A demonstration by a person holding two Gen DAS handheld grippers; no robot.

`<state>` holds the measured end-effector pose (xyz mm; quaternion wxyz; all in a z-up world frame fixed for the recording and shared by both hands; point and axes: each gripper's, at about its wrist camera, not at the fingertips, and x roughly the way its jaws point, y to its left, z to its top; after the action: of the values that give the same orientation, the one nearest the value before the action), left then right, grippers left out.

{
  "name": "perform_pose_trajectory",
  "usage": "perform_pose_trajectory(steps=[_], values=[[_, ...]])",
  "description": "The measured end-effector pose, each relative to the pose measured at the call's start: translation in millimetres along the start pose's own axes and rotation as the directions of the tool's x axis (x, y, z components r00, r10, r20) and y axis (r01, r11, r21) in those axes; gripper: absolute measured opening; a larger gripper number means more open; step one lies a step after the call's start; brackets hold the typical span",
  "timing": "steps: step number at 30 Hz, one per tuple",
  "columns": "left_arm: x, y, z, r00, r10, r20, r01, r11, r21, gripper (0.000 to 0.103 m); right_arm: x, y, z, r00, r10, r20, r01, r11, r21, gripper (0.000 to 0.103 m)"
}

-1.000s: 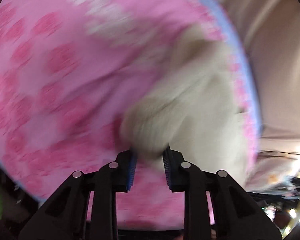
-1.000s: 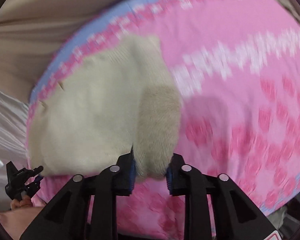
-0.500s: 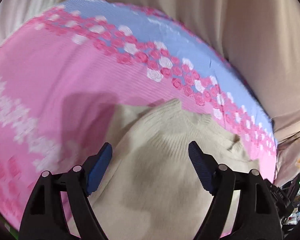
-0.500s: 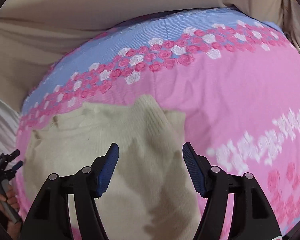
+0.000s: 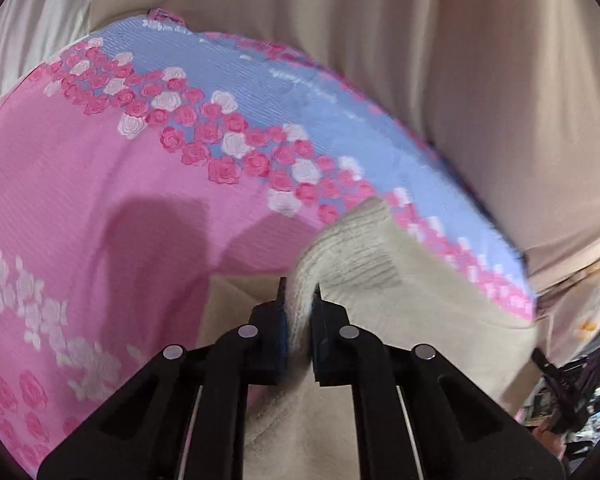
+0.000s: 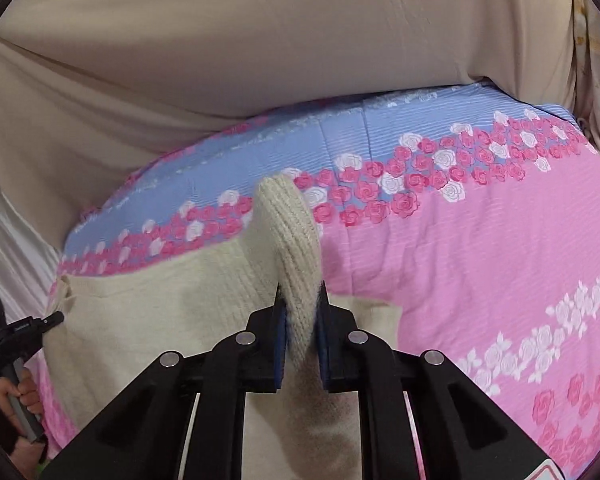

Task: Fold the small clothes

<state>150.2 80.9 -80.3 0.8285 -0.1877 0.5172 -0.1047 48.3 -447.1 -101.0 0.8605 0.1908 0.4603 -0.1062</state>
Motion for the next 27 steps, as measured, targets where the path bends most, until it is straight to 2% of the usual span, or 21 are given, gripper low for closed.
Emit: perform_pose_trajectory(steps=[1,2,3,4,5,7,8,10,12,14,16,17,18,19,20,21,22,24,25,26,27], values=[[16.6,2.1,0.7,0.999,0.024,-0.037,-0.024,1.000,-0.001,0.013,29.2,-5.0,-2.7,0.996,-0.039,-0.075,0.039,0.999,0.002,0.020],[41.7,5.9,-2.1,0.992,0.073,-0.108,-0.074,0.997,-0.007,0.013,54.7,-10.1,-8.2,0.982,-0.105,-0.157,0.106,0.994,0.003,0.020],[49.8,10.2,-4.5,0.983,0.107,-0.146,-0.109,0.994,-0.010,0.013,64.5,-14.7,-11.1,0.971,-0.136,-0.197,0.140,0.990,0.010,0.020],[54.1,11.4,-8.4,0.979,0.120,-0.162,-0.125,0.992,-0.025,0.013,57.7,-14.1,-12.9,0.978,-0.123,-0.171,0.130,0.991,0.031,0.019],[42.6,9.3,-9.9,0.987,0.102,-0.122,-0.108,0.993,-0.044,0.013,36.5,-8.3,-13.6,0.990,-0.101,-0.093,0.105,0.994,0.041,0.020],[12.7,-0.6,-11.9,0.996,0.078,-0.044,-0.080,0.996,-0.039,0.015,-1.5,9.7,-16.3,0.994,-0.103,0.020,0.103,0.995,-0.011,0.022],[0.5,-5.6,-13.4,0.997,0.077,-0.012,-0.078,0.997,-0.029,0.017,-15.2,19.9,-18.8,0.996,-0.073,0.044,0.075,0.997,-0.035,0.024],[-19.7,-23.7,-19.2,0.997,0.062,0.046,-0.062,0.998,0.003,0.029,-20.6,38.3,-22.6,1.000,0.005,0.028,-0.003,0.999,-0.051,0.025],[-14.0,-44.3,-24.3,0.999,0.027,0.029,-0.028,0.999,0.040,0.039,-0.7,62.2,-29.7,0.993,0.106,-0.053,-0.109,0.992,-0.060,0.025],[9.9,-64.6,-31.1,1.000,0.011,-0.024,-0.009,0.996,0.091,0.042,31.3,87.5,-38.9,0.978,0.155,-0.137,-0.166,0.984,-0.071,0.024],[41.5,-71.4,-39.8,0.995,0.062,-0.076,-0.053,0.991,0.122,0.042,60.2,93.4,-42.6,0.980,0.085,-0.180,-0.106,0.988,-0.113,0.017],[58.6,-64.6,-42.8,0.988,0.103,-0.114,-0.091,0.990,0.104,0.042,73.2,85.4,-41.4,0.981,0.028,-0.192,-0.051,0.992,-0.116,0.017],[67.0,-55.9,-43.3,0.985,0.109,-0.133,-0.099,0.992,0.081,0.040,77.1,77.8,-39.3,0.982,-0.017,-0.191,-0.002,0.995,-0.099,0.016],[69.5,-43.8,-42.6,0.987,0.091,-0.133,-0.086,0.995,0.045,0.031,77.5,62.3,-34.3,0.981,-0.045,-0.190,0.033,0.997,-0.063,0.012],[64.4,-33.0,-39.5,0.991,0.057,-0.124,-0.058,0.998,0.002,0.030,69.2,45.5,-28.2,0.982,-0.040,-0.184,0.041,0.999,0.001,0.009],[59.2,-29.9,-38.9,0.992,0.039,-0.123,-0.042,0.999,-0.018,0.030,60.8,37.2,-25.3,0.986,-0.024,-0.167,0.031,0.999,0.039,0.010],[52.4,-26.8,-36.2,0.993,0.035,-0.108,-0.038,0.999,-0.026,0.030,50.0,31.7,-22.8,0.990,-0.005,-0.143,0.014,0.998,0.058,0.018],[49.9,-24.8,-33.6,0.995,0.064,-0.082,-0.063,0.998,0.008,0.031,47.4,31.8,-25.2,0.991,-0.048,-0.128,0.046,0.999,-0.022,0.018],[54.3,-24.6,-34.8,0.994,0.064,-0.088,-0.063,0.998,0.016,0.031,59.0,27.8,-28.4,0.980,-0.127,-0.150,0.116,0.990,-0.079,0.018],[59.3,-23.2,-36.0,0.994,0.055,-0.090,-0.053,0.998,0.016,0.031,70.3,16.2,-30.3,0.973,-0.152,-0.174,0.141,0.987,-0.076,0.013],[59.3,-24.1,-36.4,0.995,0.048,-0.084,-0.047,0.999,0.015,0.031,66.6,6.6,-28.4,0.982,-0.104,-0.160,0.102,0.995,-0.025,0.011]])
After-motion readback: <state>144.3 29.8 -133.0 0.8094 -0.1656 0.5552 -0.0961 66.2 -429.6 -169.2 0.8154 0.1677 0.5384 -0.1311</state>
